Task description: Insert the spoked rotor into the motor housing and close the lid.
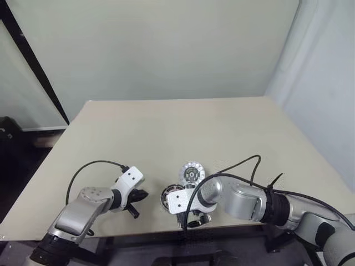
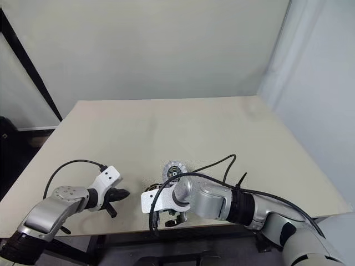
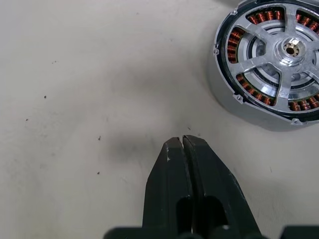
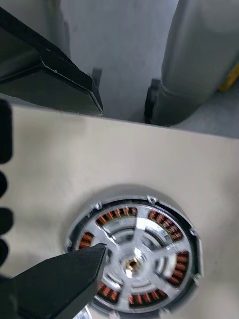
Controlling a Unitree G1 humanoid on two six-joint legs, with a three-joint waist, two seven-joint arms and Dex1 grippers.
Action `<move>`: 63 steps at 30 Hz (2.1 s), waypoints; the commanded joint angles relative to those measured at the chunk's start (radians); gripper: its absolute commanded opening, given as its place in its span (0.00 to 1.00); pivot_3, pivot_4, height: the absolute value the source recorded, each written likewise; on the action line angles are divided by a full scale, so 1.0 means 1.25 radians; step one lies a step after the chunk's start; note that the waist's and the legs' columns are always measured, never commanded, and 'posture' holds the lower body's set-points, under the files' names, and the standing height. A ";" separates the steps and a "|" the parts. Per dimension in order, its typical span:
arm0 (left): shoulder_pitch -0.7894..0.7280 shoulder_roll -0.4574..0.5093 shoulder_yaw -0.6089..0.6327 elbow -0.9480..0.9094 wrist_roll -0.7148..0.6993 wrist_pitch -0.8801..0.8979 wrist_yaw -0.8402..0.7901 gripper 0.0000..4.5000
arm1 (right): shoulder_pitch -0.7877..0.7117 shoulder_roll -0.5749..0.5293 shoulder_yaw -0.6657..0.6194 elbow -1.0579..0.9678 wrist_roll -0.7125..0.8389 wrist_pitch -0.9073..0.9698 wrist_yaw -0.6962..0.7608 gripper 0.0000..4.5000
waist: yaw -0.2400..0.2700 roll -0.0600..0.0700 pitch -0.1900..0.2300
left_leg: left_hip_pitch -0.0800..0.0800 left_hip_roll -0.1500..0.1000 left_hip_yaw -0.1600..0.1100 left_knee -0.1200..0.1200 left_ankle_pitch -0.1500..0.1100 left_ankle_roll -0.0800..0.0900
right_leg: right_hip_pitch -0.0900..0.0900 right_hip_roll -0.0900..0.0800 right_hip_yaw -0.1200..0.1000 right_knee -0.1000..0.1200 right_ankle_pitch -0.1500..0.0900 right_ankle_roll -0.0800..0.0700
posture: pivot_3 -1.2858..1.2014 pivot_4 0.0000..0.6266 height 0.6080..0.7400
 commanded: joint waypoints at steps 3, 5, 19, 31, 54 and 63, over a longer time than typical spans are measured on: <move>0.000 0.002 0.013 -0.029 0.003 -0.006 -0.004 0.00 | 0.005 0.007 -0.007 0.035 -0.051 -0.051 0.006 1.00 | 0.000 0.000 0.000 | 0.000 0.000 0.000 0.000 0.000 0.000 | 0.000 0.000 0.000 0.000 0.000 0.000 | 0.52 0.00 1.00; 0.001 0.002 0.013 -0.031 0.003 -0.007 -0.005 0.00 | 0.010 0.011 -0.011 0.056 -0.064 -0.064 0.004 1.00 | 0.000 0.000 0.000 | 0.000 0.000 0.000 0.000 0.000 0.000 | 0.000 0.000 0.000 0.000 0.000 0.000 | 0.52 0.00 1.00; 0.007 0.005 0.015 -0.037 0.003 -0.009 -0.009 0.00 | 0.054 0.044 -0.036 0.136 -0.130 -0.118 0.014 0.64 | 0.000 0.000 0.000 | 0.000 0.000 0.000 0.000 0.000 0.000 | 0.000 0.000 0.000 0.000 0.000 0.000 | 0.52 0.00 1.00; 0.008 -0.001 0.021 -0.040 -0.002 -0.010 -0.011 0.00 | 0.088 0.082 -0.095 0.151 -0.163 -0.122 0.014 0.01 | 0.002 0.000 0.000 | 0.001 0.000 0.000 0.001 0.000 0.000 | 0.001 0.000 0.000 0.001 0.000 0.000 | 0.52 0.00 1.00; 0.009 -0.001 0.045 -0.008 0.003 -0.030 -0.007 0.00 | 0.071 0.064 -0.077 0.064 -0.183 -0.141 0.142 0.01 | 0.002 0.000 0.000 | 0.000 0.000 0.000 0.000 0.000 0.000 | 0.000 0.000 0.000 0.001 0.000 0.000 | 0.52 0.00 1.00; 0.010 -0.002 0.043 -0.006 0.002 -0.034 -0.008 0.00 | 0.070 0.066 -0.085 0.067 -0.212 -0.180 0.131 0.10 | 0.002 0.000 0.000 | 0.000 0.000 0.000 0.000 0.000 0.000 | 0.000 0.000 0.000 0.001 0.000 0.000 | 0.52 0.00 1.00</move>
